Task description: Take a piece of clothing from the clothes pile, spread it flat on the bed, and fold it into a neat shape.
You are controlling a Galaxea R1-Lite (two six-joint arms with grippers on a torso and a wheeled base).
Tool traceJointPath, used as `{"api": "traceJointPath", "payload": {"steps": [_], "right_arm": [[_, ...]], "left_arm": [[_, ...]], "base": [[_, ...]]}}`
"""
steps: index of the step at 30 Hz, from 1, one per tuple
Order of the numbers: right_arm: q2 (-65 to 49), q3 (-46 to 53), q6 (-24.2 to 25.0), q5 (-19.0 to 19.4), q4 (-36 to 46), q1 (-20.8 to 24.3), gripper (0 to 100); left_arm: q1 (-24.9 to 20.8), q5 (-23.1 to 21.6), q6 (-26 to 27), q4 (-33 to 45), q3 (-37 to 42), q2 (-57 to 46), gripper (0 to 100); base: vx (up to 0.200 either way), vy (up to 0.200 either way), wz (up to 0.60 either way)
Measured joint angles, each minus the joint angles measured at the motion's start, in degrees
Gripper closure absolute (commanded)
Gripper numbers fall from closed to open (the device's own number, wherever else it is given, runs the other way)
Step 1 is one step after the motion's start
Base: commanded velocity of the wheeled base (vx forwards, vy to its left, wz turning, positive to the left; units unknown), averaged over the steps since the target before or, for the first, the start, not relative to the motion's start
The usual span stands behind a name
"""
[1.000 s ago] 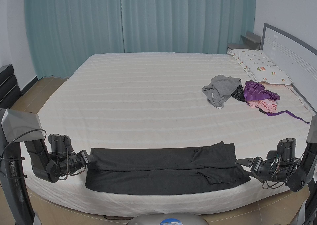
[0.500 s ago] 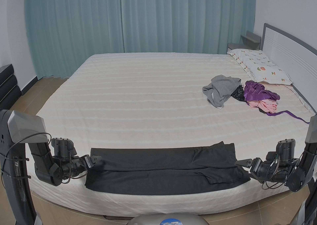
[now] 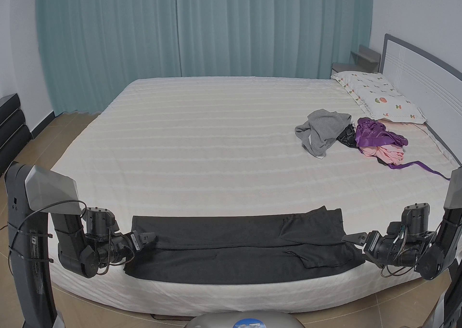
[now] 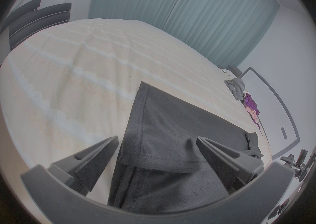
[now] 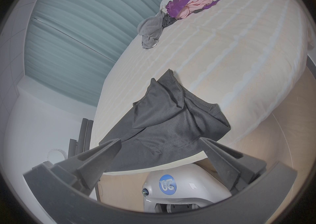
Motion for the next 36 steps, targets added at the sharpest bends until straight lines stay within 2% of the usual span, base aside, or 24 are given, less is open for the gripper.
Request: {"api": "traceJointPath", "payload": {"steps": [4, 5, 19, 26, 36], "right_arm": [[0.0, 0.0, 0.0, 0.0, 0.0, 0.0, 0], [0.1, 0.0, 0.0, 0.0, 0.0, 0.0, 0], [-0.3, 0.0, 1.1, -0.2, -0.1, -0.1, 0], [-0.7, -0.1, 1.4, -0.2, -0.1, -0.6, 0], [-1.1, 0.0, 1.4, -0.2, -0.1, -0.8, 0]], "left_arm": [[-0.3, 0.0, 0.1, -0.1, 1.0, 0.1, 0], [-0.4, 0.1, 0.1, -0.1, 1.1, 0.1, 100], [-0.6, 0.0, -0.7, -0.4, 0.9, 0.2, 100], [-0.4, 0.1, -3.5, -2.5, 1.1, 0.2, 100], [-0.2, 3.2, -3.7, -3.0, 2.7, -2.3, 100]], "base": [[0.000, 0.000, 0.00], [0.000, 0.000, 0.00], [0.000, 0.000, 0.00], [0.000, 0.000, 0.00], [0.000, 0.000, 0.00]]}}
